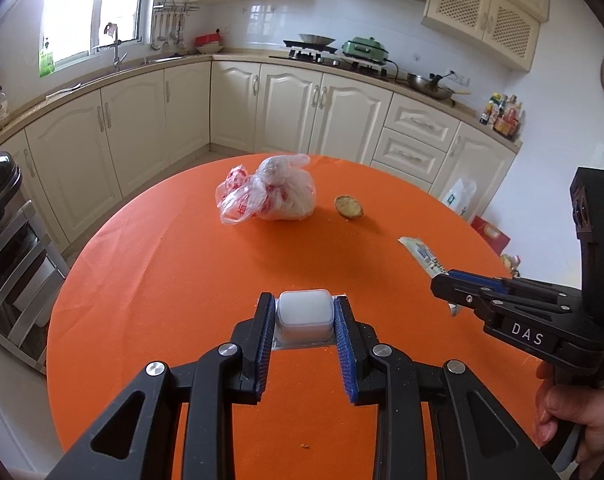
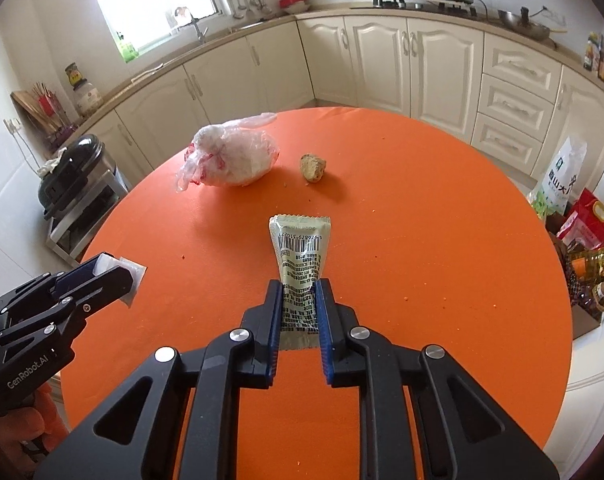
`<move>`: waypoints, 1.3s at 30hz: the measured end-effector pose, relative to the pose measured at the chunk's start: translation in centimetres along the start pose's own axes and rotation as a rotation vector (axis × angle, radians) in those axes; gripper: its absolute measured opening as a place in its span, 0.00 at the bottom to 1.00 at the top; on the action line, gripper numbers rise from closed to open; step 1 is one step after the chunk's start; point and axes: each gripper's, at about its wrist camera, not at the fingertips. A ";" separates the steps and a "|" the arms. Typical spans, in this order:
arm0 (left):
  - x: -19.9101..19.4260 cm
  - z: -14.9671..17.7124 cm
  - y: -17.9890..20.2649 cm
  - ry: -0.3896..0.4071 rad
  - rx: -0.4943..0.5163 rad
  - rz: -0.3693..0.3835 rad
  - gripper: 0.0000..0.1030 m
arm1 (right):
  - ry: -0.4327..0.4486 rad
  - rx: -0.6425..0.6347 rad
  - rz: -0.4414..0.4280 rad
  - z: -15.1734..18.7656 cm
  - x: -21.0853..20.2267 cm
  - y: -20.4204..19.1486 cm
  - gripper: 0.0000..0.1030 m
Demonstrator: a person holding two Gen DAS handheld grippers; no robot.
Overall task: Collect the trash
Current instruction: 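Carry the white block and long packet over the blue bin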
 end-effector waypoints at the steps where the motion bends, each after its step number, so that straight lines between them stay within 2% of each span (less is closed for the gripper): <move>1: -0.3 -0.1 0.5 0.007 0.008 0.003 0.24 | 0.013 0.005 0.001 0.1 -0.7 0.4 0.15; 5: -1.2 -0.2 2.7 0.031 0.037 0.026 0.24 | 0.063 0.033 -0.001 0.1 -3.3 1.7 0.15; 13: -3.4 -1.4 9.9 0.088 0.128 0.105 0.24 | 0.171 0.097 0.027 0.8 -9.2 5.9 0.15; 19: -4.5 -2.7 16.7 0.110 0.200 0.201 0.24 | 0.248 0.169 0.095 1.9 -13.9 10.5 0.15; 24: -4.9 -3.8 23.5 0.111 0.273 0.304 0.24 | 0.287 0.251 0.188 3.8 -17.7 15.6 0.15; 31: -2.9 -4.5 32.6 0.019 0.357 0.452 0.24 | 0.261 0.397 0.320 8.3 -20.0 23.7 0.15; 34: -1.2 -4.3 36.2 -0.037 0.389 0.485 0.24 | 0.222 0.468 0.343 10.6 -19.5 27.1 0.16; 39: 3.4 -4.8 40.0 -0.145 0.437 0.494 0.24 | 0.142 0.548 0.323 13.4 -16.5 31.0 0.16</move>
Point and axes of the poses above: each gripper's, at about its wrist camera, not at the fingertips, and x roughly the way its jaws point, y to its right, z to its underside, and after that the axes turned 6 degrees about z, right-handed
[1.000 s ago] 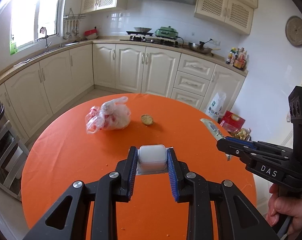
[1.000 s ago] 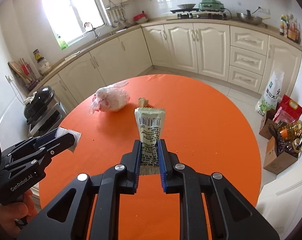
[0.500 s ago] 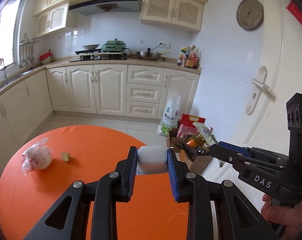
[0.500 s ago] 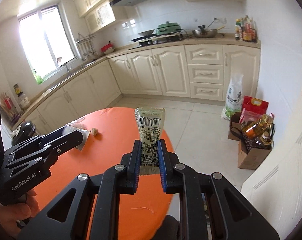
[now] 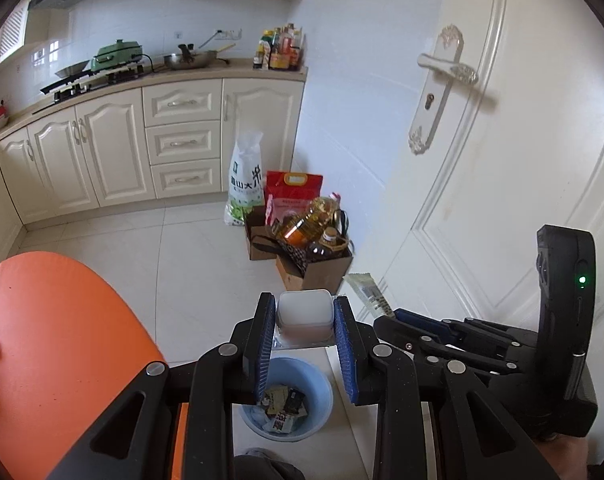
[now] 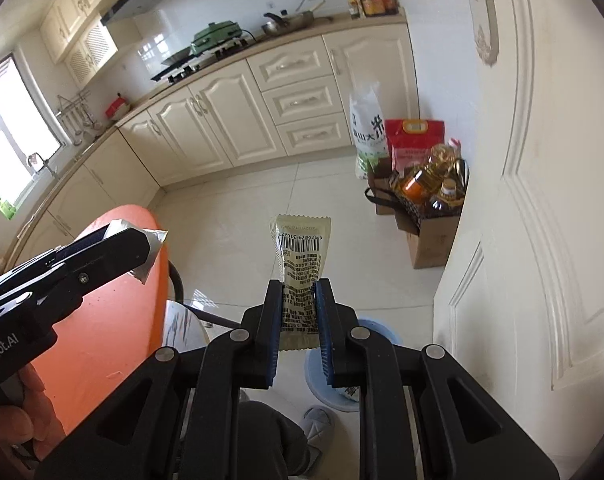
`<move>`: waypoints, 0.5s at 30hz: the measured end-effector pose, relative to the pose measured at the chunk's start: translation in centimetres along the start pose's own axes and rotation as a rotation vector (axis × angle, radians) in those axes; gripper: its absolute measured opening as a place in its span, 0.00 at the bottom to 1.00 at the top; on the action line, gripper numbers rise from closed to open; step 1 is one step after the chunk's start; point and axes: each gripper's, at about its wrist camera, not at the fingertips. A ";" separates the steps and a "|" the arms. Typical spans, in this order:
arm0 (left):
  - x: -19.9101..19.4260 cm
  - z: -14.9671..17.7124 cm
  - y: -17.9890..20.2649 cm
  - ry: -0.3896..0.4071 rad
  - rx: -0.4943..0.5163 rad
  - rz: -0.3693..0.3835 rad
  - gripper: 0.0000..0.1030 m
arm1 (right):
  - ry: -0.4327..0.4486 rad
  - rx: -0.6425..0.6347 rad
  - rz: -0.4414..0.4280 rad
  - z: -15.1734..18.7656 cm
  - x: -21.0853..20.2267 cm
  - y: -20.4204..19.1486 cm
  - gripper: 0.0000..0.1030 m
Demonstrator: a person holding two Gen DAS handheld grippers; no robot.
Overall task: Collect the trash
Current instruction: 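Carry the white block and long packet over the blue bin, then open both tools to drop the block and packet into the bin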
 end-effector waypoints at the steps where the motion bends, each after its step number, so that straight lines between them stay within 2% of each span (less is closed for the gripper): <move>1: 1.3 -0.2 0.0 -0.030 0.000 0.005 0.24 | -0.024 0.011 0.002 0.3 1.3 0.7 0.16; 5: 7.7 -2.0 0.1 -0.169 -0.005 0.014 0.25 | -0.121 0.068 -0.011 2.1 6.3 3.1 0.16; 6: 9.5 -2.3 0.2 -0.210 -0.004 0.012 0.25 | -0.149 0.083 -0.008 2.5 7.6 3.8 0.19; 7: 11.1 -2.5 0.3 -0.238 0.000 -0.006 0.26 | -0.178 0.105 -0.009 2.9 8.9 4.5 0.19; 8: 12.6 -3.3 0.4 -0.261 0.003 -0.019 0.31 | -0.195 0.135 -0.014 3.4 10.0 5.3 0.20; 10: 15.0 -4.6 0.6 -0.295 -0.006 -0.036 0.51 | -0.215 0.180 -0.015 4.1 11.3 6.5 0.24; 11: 15.5 -5.0 0.6 -0.289 -0.007 -0.055 0.67 | -0.229 0.200 -0.016 4.5 11.8 7.1 0.25; 12: 16.6 -6.5 1.1 -0.280 -0.004 -0.063 0.76 | -0.233 0.218 -0.020 4.7 11.9 7.6 0.25; 13: 17.7 -7.8 1.7 -0.273 -0.001 -0.066 0.78 | -0.234 0.229 -0.019 4.8 12.0 7.8 0.28; 14: 18.1 -8.2 2.1 -0.269 0.001 -0.070 0.82 | -0.232 0.233 -0.017 4.9 11.9 8.0 0.34; 15: 18.5 -8.6 2.4 -0.267 0.004 -0.076 0.88 | -0.230 0.234 -0.013 5.0 11.7 8.0 0.48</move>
Point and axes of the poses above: each gripper's, at about its wrist camera, not at the fingertips, and x roughly the way its jaws point, y to its right, z to its underside, and after that the axes turned 6 degrees about z, right-handed
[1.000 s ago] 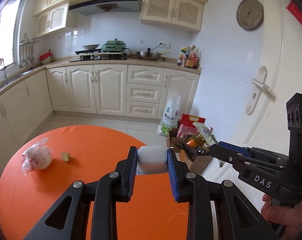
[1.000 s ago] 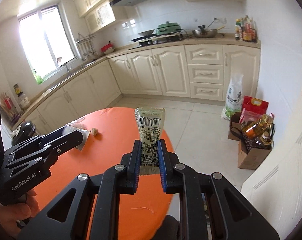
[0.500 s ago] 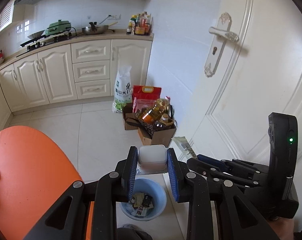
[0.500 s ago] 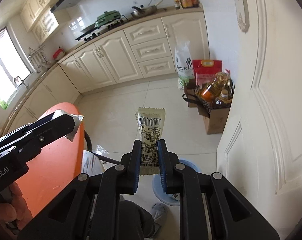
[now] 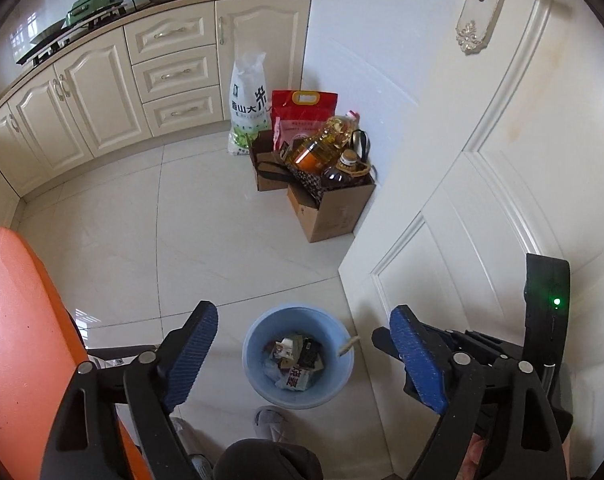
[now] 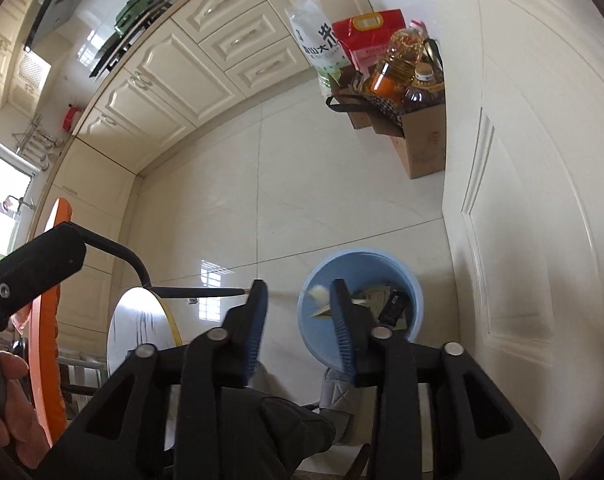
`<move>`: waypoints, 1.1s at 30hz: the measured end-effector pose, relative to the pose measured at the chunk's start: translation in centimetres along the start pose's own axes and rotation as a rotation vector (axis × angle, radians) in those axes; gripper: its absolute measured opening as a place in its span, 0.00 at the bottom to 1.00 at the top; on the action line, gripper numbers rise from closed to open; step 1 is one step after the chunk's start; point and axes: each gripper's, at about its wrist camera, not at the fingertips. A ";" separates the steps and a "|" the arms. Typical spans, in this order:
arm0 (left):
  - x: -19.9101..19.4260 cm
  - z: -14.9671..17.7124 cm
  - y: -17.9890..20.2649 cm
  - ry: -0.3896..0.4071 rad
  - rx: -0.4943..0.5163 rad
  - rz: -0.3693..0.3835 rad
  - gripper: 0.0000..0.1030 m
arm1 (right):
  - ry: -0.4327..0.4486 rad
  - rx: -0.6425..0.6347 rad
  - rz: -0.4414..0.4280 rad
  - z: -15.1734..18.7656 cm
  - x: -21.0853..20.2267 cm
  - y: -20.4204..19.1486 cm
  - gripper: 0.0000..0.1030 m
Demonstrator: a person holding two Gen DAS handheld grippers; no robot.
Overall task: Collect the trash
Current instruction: 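Open both tools to drop the block and packet into the bin, then return both open tools toward the orange table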
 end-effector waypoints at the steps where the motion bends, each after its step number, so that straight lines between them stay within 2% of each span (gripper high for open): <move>1: 0.0 1.0 0.3 0.003 0.001 -0.005 0.90 | 0.008 0.000 0.001 0.0 -0.1 0.0 0.60; 4: -0.3 1.4 0.7 0.020 -0.008 -0.013 0.93 | 0.023 0.001 0.003 -0.3 -0.5 -0.1 0.74; 5: -1.2 2.9 -0.8 0.027 -0.015 -0.016 0.93 | 0.029 0.000 0.009 -0.3 -0.7 -0.2 0.77; 7: -3.2 4.3 -1.3 0.044 -0.028 -0.013 0.94 | 0.051 0.002 0.025 -0.4 -1.3 -0.6 0.96; 8: -4.6 4.9 -1.7 0.058 -0.031 -0.009 0.96 | 0.065 0.003 0.034 -0.5 -1.7 -0.7 1.00; 9: -5.6 5.3 -1.6 0.075 -0.030 -0.010 0.99 | 0.080 0.005 0.039 -0.5 -2.2 -0.9 1.00; 16: -13.3 9.2 -1.6 0.182 -0.024 -0.011 0.99 | 0.156 -0.026 0.067 -1.1 -6.3 -3.7 1.00; 21: -19.7 12.9 -3.1 0.286 -0.059 -0.014 0.99 | 0.237 -0.072 0.043 -1.2 -10.9 -7.1 1.00; 27: -27.7 18.6 -5.5 0.417 -0.116 -0.104 0.99 | 0.342 -0.154 -0.006 -0.2 -16.4 -13.0 1.00; 33: -34.7 24.8 -8.3 0.505 -0.203 -0.198 0.99 | 0.411 -0.270 -0.083 1.9 -20.4 -20.6 1.00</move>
Point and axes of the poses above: each gripper's, at about its wrist camera, not at the fingertips, and x roughly the way its jaws point, y to its right, z to its underside, and after that the axes turned 6 degrees about z, right-handed
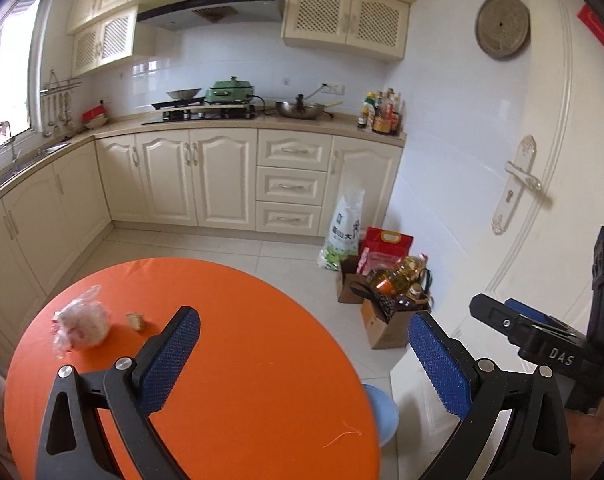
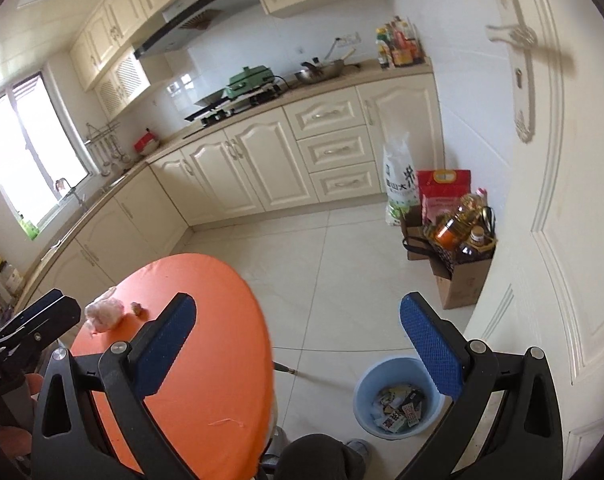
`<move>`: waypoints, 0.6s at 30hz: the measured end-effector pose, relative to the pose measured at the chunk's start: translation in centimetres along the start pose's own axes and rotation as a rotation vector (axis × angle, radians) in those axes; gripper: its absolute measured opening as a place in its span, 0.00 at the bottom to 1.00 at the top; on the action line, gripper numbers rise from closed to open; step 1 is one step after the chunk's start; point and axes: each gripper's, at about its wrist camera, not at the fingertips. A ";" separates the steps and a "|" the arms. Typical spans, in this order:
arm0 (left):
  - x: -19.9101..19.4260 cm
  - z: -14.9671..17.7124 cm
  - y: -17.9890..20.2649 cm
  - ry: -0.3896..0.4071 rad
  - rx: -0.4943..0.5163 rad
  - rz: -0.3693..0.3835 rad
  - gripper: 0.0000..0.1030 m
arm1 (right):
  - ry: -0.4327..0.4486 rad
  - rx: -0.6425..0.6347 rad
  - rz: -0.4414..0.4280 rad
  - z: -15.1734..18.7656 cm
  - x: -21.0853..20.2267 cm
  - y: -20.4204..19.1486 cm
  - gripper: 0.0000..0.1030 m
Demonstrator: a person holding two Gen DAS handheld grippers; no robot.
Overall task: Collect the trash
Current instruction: 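Return both open tools toward the orange table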
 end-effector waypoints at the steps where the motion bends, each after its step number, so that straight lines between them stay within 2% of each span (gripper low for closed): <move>1: -1.2 0.4 -0.5 0.012 -0.009 -0.017 0.99 | 0.011 -0.019 -0.016 0.0 -0.5 -1.3 1.00; 5: -6.7 2.1 -3.0 0.066 -0.064 -0.081 0.99 | 0.042 -0.100 -0.083 0.0 -2.0 -7.0 1.00; 11: -13.8 4.9 -4.5 0.125 -0.122 -0.169 0.99 | 0.068 -0.204 -0.171 0.8 -3.2 -14.8 1.00; 18: -19.4 8.8 -4.2 0.165 -0.207 -0.231 0.99 | 0.103 -0.326 -0.247 2.5 -4.9 -22.1 1.00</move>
Point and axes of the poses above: each gripper's, at about its wrist camera, not at the fingertips, and x roughly the way its jaws point, y to its right, z to its underside, and after that the axes turned 6 degrees about z, right-handed
